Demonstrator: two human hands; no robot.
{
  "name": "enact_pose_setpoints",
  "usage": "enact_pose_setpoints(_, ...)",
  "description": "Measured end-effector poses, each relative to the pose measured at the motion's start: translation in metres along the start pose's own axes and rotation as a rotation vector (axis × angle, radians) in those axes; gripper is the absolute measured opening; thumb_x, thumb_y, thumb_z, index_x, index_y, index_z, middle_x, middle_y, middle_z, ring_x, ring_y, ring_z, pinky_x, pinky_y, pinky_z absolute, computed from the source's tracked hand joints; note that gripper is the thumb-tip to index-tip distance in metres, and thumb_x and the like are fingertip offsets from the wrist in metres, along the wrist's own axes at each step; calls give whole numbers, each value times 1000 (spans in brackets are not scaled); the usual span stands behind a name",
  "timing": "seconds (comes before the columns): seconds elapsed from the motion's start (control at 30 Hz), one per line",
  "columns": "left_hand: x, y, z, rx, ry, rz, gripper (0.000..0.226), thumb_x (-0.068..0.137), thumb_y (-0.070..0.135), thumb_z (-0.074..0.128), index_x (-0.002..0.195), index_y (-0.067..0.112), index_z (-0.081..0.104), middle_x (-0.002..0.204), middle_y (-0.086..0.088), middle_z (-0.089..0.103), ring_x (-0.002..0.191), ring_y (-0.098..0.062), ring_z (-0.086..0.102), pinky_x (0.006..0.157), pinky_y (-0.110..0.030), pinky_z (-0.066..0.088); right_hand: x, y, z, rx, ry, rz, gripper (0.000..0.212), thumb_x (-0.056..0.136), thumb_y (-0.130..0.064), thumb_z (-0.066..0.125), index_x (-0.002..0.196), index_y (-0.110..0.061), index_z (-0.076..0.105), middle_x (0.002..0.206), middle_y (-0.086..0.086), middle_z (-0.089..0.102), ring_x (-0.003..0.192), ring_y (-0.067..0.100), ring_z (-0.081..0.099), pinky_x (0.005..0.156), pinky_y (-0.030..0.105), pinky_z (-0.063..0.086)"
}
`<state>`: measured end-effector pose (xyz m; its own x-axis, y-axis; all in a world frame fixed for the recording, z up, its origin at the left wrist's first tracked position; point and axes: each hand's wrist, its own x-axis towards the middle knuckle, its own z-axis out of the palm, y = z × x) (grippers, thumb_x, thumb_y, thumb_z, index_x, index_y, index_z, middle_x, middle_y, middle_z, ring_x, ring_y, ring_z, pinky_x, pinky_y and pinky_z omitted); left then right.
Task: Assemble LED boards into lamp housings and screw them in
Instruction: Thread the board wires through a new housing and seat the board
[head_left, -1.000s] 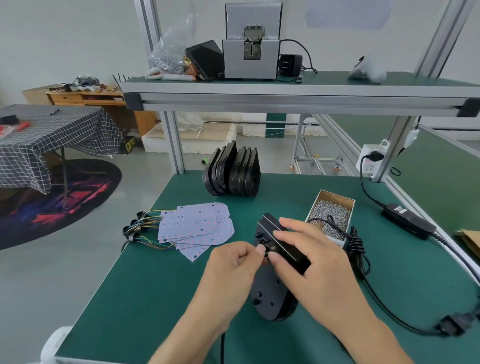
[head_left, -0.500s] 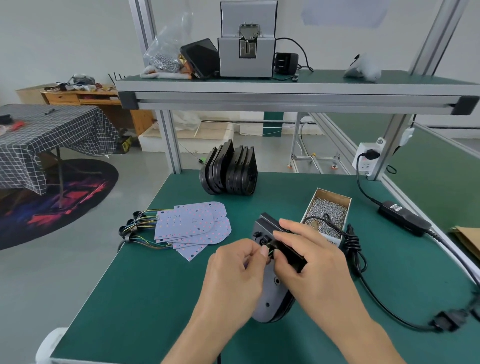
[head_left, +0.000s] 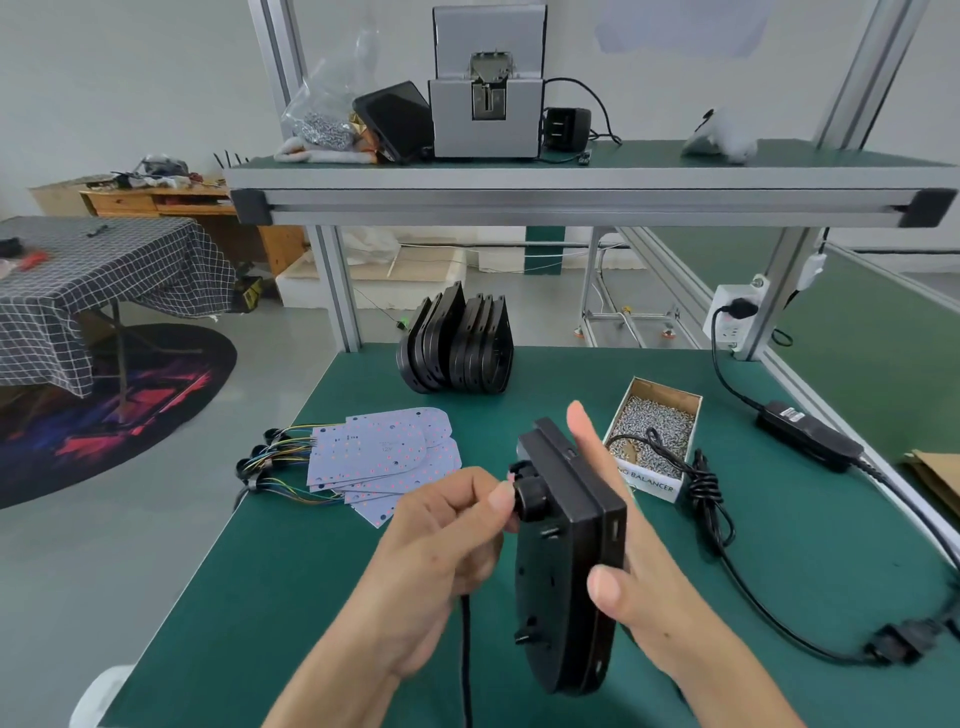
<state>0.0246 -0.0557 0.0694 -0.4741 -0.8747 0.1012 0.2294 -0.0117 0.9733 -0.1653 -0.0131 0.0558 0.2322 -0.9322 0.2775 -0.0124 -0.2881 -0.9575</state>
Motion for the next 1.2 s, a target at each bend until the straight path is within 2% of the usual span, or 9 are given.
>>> enact_pose_setpoints(0.07,2,-1,-1,152,52,61,28,87,49,68,75,25,64,60,-2,50,53,-17,44,56,-20,41,2,4,5,-25,90,-2,110,72,-81,72,162,-47,18,156,-13,49,146,15,44,114,28,41)
enact_pose_setpoints(0.13,2,-5,2,297,193,148,15,87,46,70,90,31,71,78,2,71,68,-17,67,70,-24,56,5,6,8,-20,164,19,112,70,-83,71,162,-44,21,149,-22,53,140,6,50,104,14,43)
enact_pose_setpoints(0.2,1,-10,7,273,279,204,14,87,37,74,100,35,76,92,3,78,80,-18,74,81,-30,61,7,5,9,-16,199,21,113,69,-84,71,161,-39,23,147,-25,54,137,1,51,101,9,42)
enact_pose_setpoints(0.37,-1,-9,16,164,344,250,25,78,43,79,101,34,82,93,-1,80,74,-14,72,72,-21,57,6,-3,13,-44,207,15,112,72,-84,68,161,-31,27,146,-29,53,136,-6,49,100,7,41)
enact_pose_setpoints(0.6,3,5,10,145,207,199,22,79,28,85,100,32,83,95,-3,81,83,-14,73,78,-24,58,0,-10,7,-107,155,39,111,74,-84,66,163,-38,19,152,-36,43,140,-12,39,103,2,33)
enact_pose_setpoints(0.77,1,7,1,238,132,193,26,79,39,80,105,34,82,101,0,81,93,-23,76,87,-35,62,-4,-8,4,-93,110,74,112,72,-82,70,163,-42,18,154,-32,43,142,-8,41,103,4,35)
enact_pose_setpoints(0.9,-1,4,-2,315,102,173,24,82,38,77,106,36,81,101,1,80,94,-25,76,92,-48,61,-5,-8,5,-91,90,87,118,65,-86,71,162,-44,18,148,-40,44,138,-14,41,100,1,36)
enact_pose_setpoints(1.07,-3,3,0,311,98,203,21,83,38,76,104,36,79,98,4,80,83,-14,74,80,-27,59,-5,-11,10,-66,66,112,120,70,-84,70,162,-23,23,147,-33,49,141,-10,40,102,2,35)
enact_pose_setpoints(1.2,-1,2,-1,324,73,189,20,84,37,76,104,36,79,99,4,80,84,-14,75,80,-26,58,-6,-8,9,-57,52,124,113,73,-73,74,162,-28,21,144,-40,48,138,-15,40,99,0,35)
